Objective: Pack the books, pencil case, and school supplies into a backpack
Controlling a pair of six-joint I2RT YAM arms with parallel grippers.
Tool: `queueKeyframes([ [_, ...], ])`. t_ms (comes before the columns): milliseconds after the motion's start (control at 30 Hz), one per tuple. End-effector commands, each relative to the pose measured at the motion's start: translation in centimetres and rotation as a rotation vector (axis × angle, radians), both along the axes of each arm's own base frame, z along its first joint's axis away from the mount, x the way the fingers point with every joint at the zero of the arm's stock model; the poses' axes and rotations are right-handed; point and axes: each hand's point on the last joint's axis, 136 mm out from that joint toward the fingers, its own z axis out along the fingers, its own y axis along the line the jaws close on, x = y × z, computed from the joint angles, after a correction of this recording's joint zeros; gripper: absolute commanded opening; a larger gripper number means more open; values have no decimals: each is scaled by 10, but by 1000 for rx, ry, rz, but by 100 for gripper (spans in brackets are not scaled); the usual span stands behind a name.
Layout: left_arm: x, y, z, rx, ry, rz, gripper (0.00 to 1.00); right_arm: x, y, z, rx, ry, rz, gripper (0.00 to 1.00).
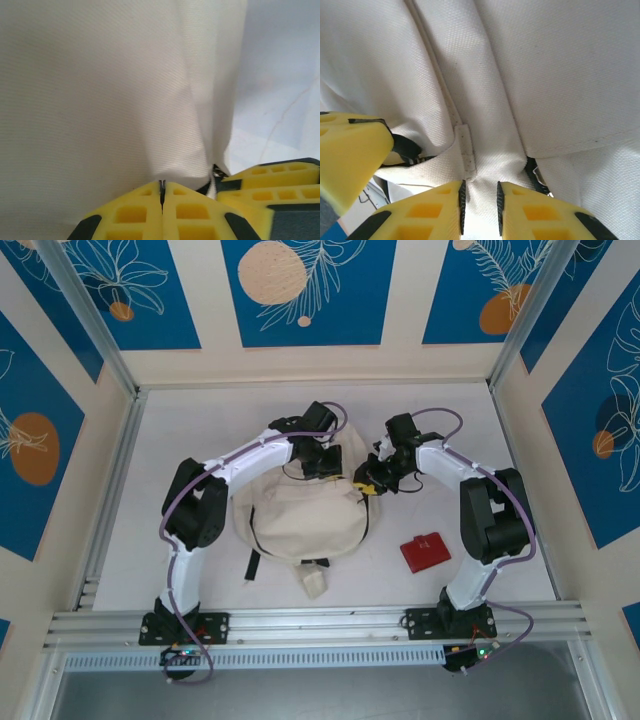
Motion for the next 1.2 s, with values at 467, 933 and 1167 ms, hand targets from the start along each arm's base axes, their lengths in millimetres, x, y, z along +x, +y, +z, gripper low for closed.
queueKeyframes([
  [467,-20,77,28,197,-98,-118,0,9,0,18,-77,-58,-64,26],
  [933,-23,73,22,132,-99,-152,0,-3,52,31,-4,-71,6,41],
  [1167,-24,81,20,152,-112,-163,0,-4,26,2,-165,-31,-103,34],
])
